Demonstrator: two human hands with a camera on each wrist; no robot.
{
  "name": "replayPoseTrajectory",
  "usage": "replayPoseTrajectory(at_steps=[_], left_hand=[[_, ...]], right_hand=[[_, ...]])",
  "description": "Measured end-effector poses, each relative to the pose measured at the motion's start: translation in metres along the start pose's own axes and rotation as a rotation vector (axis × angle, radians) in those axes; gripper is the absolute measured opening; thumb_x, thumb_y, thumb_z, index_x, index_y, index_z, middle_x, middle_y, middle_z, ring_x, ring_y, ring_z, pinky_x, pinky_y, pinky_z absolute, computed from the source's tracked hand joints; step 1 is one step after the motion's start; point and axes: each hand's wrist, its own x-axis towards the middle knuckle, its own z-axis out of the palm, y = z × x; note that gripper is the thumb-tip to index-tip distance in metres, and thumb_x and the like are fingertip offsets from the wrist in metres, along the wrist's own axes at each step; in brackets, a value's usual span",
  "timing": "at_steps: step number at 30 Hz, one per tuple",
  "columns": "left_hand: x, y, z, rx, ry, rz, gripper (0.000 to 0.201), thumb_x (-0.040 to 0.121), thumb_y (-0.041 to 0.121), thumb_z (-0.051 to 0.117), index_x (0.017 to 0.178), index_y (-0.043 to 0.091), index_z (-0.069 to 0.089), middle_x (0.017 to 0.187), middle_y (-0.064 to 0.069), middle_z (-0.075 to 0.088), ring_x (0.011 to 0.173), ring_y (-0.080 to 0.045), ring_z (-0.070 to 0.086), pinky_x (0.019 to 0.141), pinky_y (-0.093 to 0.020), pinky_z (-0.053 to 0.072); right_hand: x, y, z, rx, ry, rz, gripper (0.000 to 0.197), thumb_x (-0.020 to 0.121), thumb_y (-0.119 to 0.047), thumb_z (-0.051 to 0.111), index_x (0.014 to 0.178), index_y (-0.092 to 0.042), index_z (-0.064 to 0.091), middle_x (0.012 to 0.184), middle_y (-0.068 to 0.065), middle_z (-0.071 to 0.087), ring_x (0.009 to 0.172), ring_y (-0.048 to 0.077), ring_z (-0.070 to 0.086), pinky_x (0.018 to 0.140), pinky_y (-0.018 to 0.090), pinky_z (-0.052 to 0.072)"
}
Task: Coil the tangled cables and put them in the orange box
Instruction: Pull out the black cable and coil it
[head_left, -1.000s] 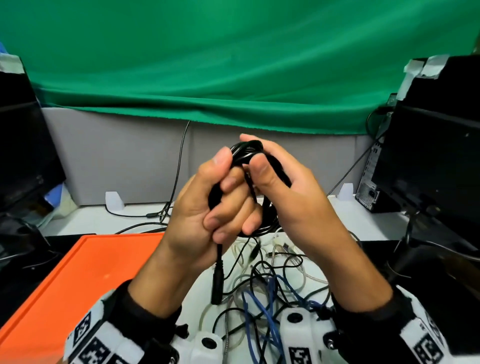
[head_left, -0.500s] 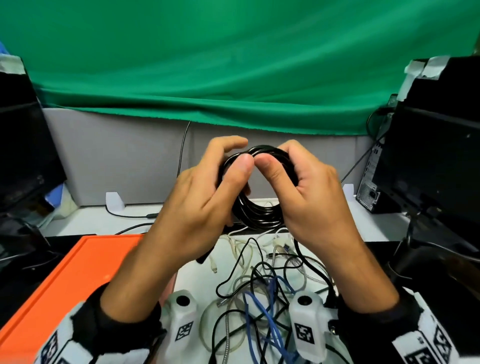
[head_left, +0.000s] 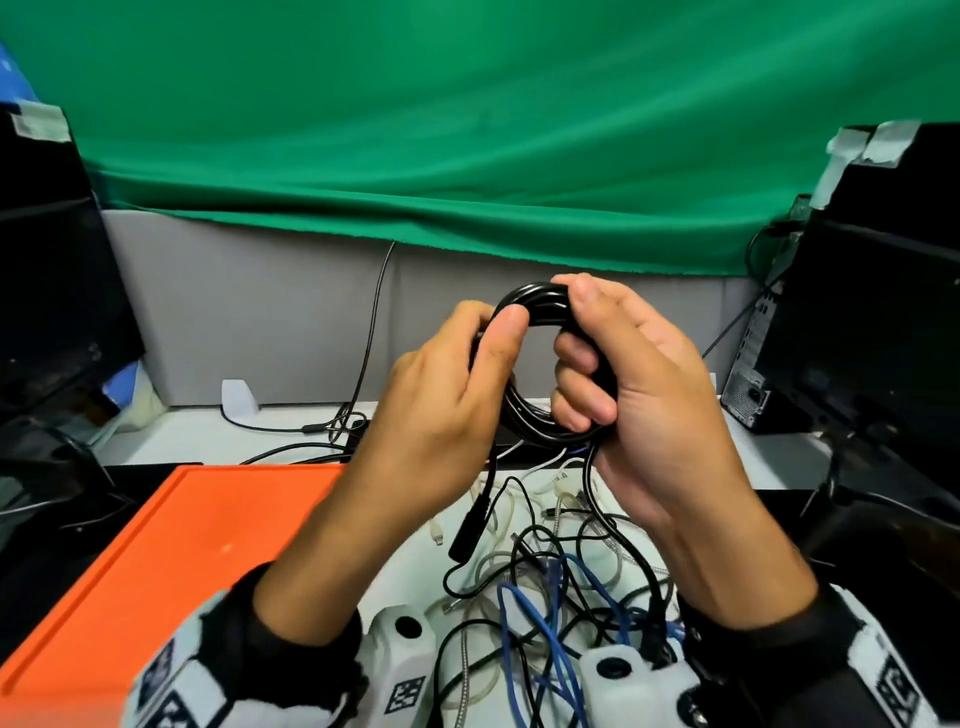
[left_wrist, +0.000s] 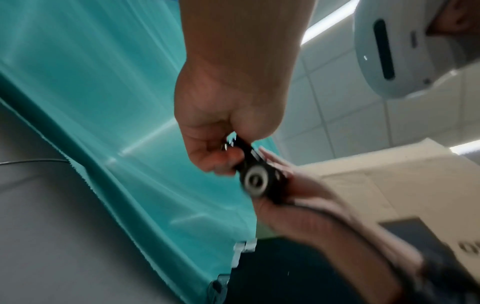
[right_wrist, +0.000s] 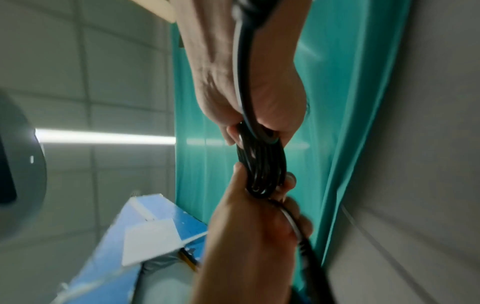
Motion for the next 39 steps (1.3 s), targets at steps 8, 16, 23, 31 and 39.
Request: replayPoseTrajectory(at_steps=[8,16,23,31,39], left_hand=[[0.011,-0.012,-0.054,-0.453,-0.441,-0.181,0.024,0.086,0.025,0.066,0.099,0.004,0.066,0.082,-0.011,0.075,0.047,-0.016,0.051,0.051,-0.020,0.044],[0.004,-0.002,-0.024,-0.111,0.009,0.033,0.031,0.072,0.044,0.085,0.076,0.026,0.061,0.073,0.010,0.059,0.064,-0.005,0.048,0.061,-0.018,0.039],[0.008,-0.007,-0.013,-0.433,-0.243,-0.143,0.042,0.084,0.027,0.078,0.116,0.008,0.060,0.090,0.007,0.074,0.087,-0.007,0.070,0.080,-0.023,0.054],[0.007,-0.011,0.001,-0.202,0.013,-0.106,0.023,0.083,0.040,0.063,0.096,0.021,0.061,0.084,-0.008,0.068,0.081,-0.034,0.063,0.075,-0.057,0.054],[0.003,-0.010,0.013,-0.248,0.171,-0.199,0.027,0.089,0.009,0.060,0.105,0.028,0.070,0.075,0.002,0.073,0.072,-0.017,0.069,0.073,-0.049,0.059]], right_hand=[[-0.002,-0.007,-0.004,-0.450,0.079,-0.309,0.009,0.102,-0.021,0.058,0.097,-0.018,0.065,0.056,-0.014,0.047,0.043,0.009,0.038,0.047,0.028,0.035],[-0.001,0.005,-0.001,-0.448,0.018,-0.234,0.012,0.104,-0.024,0.053,0.100,-0.014,0.059,0.049,-0.011,0.041,0.039,0.012,0.036,0.046,0.030,0.038],[-0.001,0.001,-0.003,-0.438,-0.017,-0.258,0.016,0.103,-0.028,0.054,0.101,-0.013,0.062,0.055,-0.013,0.047,0.049,0.006,0.046,0.055,0.026,0.042],[-0.011,0.016,0.004,-1.094,-0.021,-0.529,0.016,0.105,-0.031,0.047,0.106,-0.019,0.057,0.067,-0.020,0.049,0.064,-0.005,0.050,0.060,0.008,0.035],[-0.009,0.014,0.004,-1.110,-0.065,-0.394,0.010,0.105,-0.037,0.047,0.102,-0.031,0.054,0.077,-0.012,0.065,0.074,0.006,0.063,0.065,0.028,0.046]])
